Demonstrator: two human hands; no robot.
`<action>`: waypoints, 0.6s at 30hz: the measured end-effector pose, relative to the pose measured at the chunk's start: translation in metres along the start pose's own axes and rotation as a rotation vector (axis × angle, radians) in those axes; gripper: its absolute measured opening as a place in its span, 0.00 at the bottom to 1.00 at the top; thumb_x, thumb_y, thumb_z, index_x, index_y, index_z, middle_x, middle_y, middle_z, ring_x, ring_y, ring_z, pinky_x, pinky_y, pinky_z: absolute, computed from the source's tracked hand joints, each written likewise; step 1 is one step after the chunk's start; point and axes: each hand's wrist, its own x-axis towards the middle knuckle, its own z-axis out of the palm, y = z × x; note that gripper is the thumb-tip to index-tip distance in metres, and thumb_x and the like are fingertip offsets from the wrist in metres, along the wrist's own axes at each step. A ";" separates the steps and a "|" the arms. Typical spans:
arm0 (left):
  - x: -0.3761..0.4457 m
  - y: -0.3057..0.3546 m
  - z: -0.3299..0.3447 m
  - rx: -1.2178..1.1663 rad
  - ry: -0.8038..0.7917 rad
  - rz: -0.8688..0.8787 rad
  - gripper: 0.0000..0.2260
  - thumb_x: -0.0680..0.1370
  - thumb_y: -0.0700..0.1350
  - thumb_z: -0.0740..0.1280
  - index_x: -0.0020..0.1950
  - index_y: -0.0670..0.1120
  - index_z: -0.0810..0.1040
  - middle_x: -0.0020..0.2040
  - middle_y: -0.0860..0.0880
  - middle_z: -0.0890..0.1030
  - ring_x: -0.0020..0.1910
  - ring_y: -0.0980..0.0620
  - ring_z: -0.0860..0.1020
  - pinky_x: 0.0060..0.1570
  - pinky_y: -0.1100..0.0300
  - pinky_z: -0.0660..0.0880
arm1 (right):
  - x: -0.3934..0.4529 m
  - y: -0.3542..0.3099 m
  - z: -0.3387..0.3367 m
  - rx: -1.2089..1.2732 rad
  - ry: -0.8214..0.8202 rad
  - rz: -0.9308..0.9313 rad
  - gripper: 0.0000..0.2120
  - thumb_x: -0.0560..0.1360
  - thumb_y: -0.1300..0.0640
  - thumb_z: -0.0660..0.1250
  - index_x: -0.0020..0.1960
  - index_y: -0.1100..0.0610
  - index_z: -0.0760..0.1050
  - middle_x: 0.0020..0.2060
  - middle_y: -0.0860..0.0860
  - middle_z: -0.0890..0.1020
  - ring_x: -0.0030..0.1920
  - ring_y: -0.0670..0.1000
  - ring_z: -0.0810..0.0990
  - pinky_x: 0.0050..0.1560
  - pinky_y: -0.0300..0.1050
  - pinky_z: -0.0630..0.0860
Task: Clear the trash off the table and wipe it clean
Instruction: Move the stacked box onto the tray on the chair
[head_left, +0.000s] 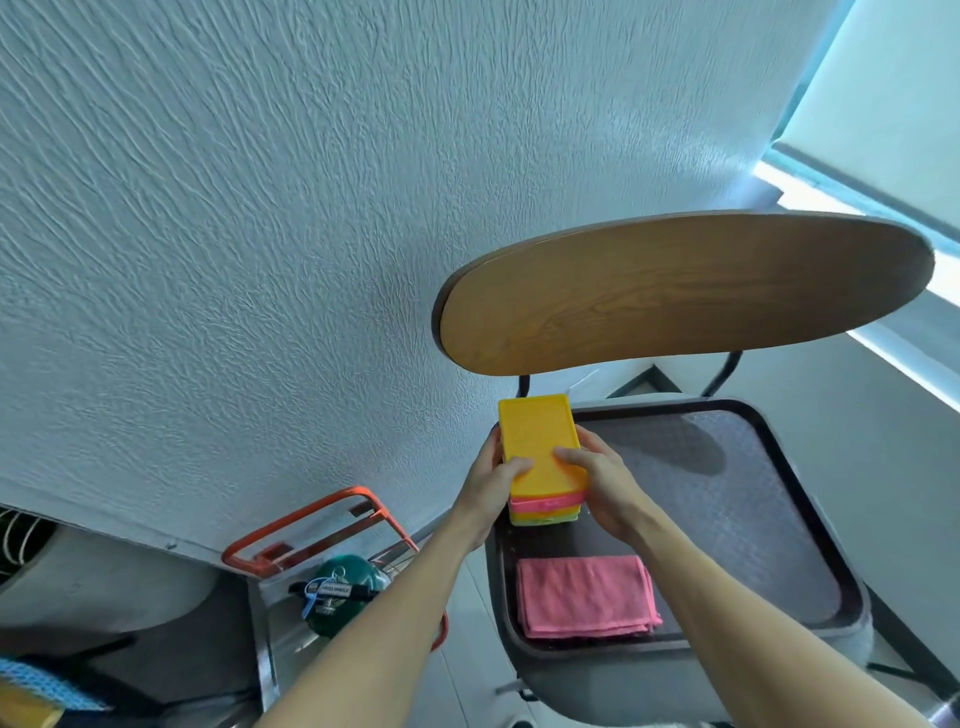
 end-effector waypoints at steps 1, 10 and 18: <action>0.000 0.001 0.000 0.000 -0.004 -0.003 0.24 0.73 0.47 0.68 0.69 0.56 0.70 0.60 0.51 0.80 0.57 0.49 0.80 0.58 0.49 0.78 | 0.001 -0.001 0.000 0.004 0.000 -0.003 0.26 0.77 0.62 0.67 0.74 0.55 0.67 0.63 0.57 0.79 0.59 0.60 0.80 0.57 0.57 0.79; 0.011 -0.001 0.003 0.036 0.037 0.007 0.29 0.69 0.53 0.70 0.70 0.56 0.70 0.61 0.51 0.80 0.57 0.49 0.80 0.60 0.45 0.77 | 0.005 -0.007 -0.001 0.027 0.010 -0.013 0.25 0.77 0.62 0.67 0.73 0.55 0.68 0.61 0.56 0.80 0.58 0.59 0.81 0.53 0.54 0.81; -0.006 0.006 0.003 0.022 0.173 0.027 0.19 0.77 0.48 0.69 0.66 0.54 0.70 0.60 0.52 0.77 0.53 0.56 0.78 0.45 0.66 0.77 | -0.005 -0.018 0.002 -0.073 0.050 -0.022 0.27 0.77 0.62 0.68 0.75 0.56 0.66 0.61 0.52 0.79 0.56 0.54 0.80 0.50 0.46 0.78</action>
